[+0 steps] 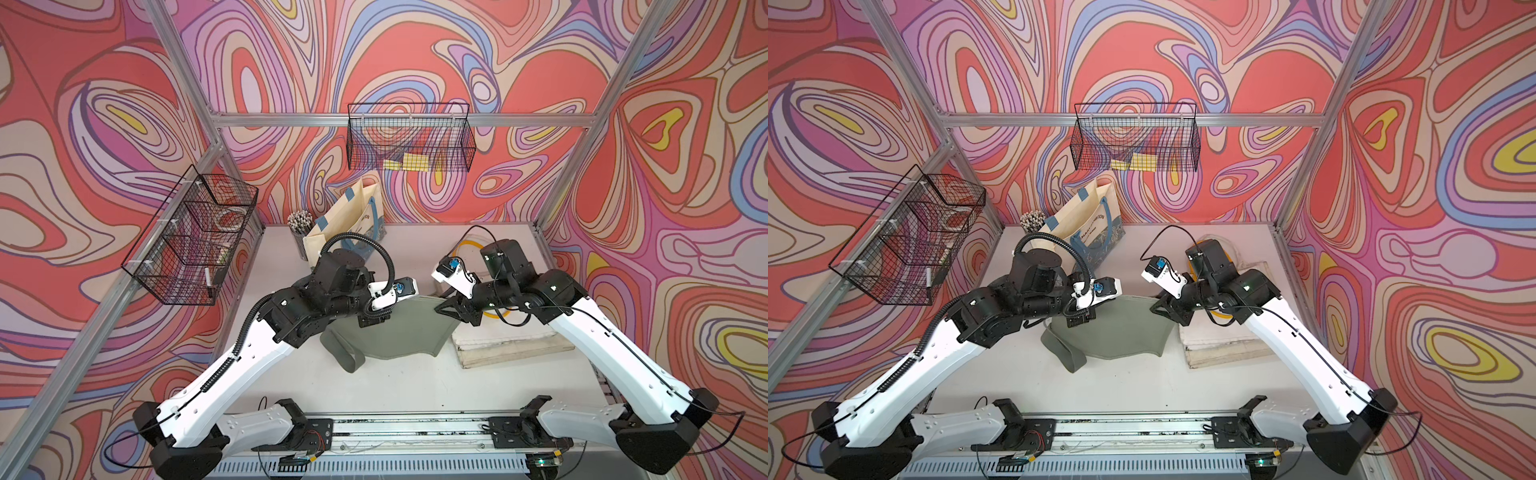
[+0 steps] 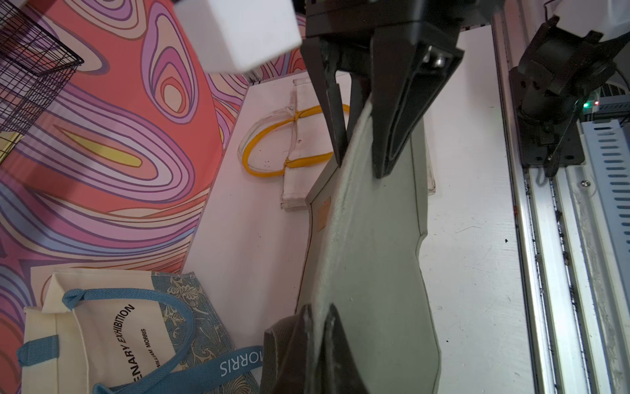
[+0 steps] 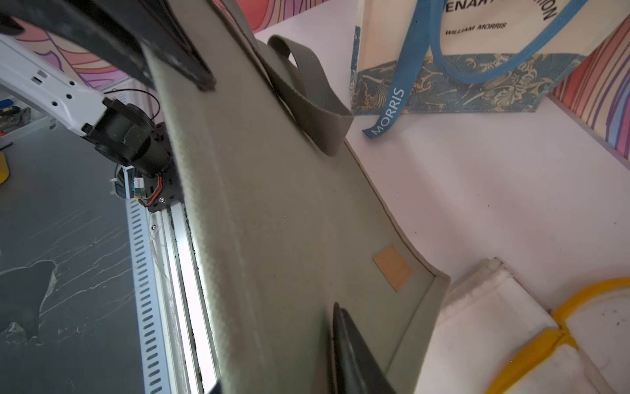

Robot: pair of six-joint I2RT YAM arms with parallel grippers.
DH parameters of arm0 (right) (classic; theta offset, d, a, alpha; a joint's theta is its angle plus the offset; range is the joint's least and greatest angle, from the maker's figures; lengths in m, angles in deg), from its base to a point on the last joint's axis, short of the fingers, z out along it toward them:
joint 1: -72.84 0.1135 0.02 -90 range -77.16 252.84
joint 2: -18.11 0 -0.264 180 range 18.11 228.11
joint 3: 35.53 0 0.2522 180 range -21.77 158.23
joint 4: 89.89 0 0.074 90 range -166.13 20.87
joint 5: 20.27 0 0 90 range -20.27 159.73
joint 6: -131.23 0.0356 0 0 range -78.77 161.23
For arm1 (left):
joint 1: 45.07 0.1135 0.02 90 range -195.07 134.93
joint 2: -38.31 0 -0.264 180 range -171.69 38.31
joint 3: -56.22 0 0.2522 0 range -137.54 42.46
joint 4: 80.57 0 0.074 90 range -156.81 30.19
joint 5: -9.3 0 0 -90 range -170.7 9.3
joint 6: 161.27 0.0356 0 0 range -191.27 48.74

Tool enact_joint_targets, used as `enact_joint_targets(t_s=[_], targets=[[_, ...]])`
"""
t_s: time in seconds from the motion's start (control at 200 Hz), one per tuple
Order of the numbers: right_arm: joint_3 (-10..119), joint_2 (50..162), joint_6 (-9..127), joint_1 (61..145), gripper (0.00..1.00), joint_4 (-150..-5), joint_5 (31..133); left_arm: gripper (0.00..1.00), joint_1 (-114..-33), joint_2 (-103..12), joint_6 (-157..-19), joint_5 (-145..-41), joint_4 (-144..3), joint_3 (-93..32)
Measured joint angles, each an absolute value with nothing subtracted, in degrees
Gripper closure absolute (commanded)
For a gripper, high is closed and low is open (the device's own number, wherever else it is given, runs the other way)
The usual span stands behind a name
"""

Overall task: Put away the canvas bag
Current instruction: Press the canvas bag.

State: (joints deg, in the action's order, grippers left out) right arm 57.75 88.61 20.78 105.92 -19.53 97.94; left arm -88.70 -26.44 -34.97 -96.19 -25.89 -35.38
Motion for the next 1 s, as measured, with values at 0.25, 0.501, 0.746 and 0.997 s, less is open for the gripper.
enact_joint_targets(t_s=[0.25,0.501,0.746,0.997], targets=[[58.54,88.87,20.91,106.05,1.0,-19.29,99.44,0.86,-88.14,-25.85,-35.52,-97.24,-25.93,-34.73],[63.92,91.76,20.67,105.75,1.0,-12.54,96.3,0.48,-89.29,-28.71,-36.81,-98.98,-26.04,-38.27],[66.54,93.18,20.43,105.59,1.0,-9.72,95.42,0.44,-92.31,-35.64,-37.31,-98.53,-26.5,-41.72],[66.56,93.22,20.32,105.57,1.0,-9.39,95.22,0.85,-92.38,-38.77,-39.78,-97.1,-28.53,-41.83]])
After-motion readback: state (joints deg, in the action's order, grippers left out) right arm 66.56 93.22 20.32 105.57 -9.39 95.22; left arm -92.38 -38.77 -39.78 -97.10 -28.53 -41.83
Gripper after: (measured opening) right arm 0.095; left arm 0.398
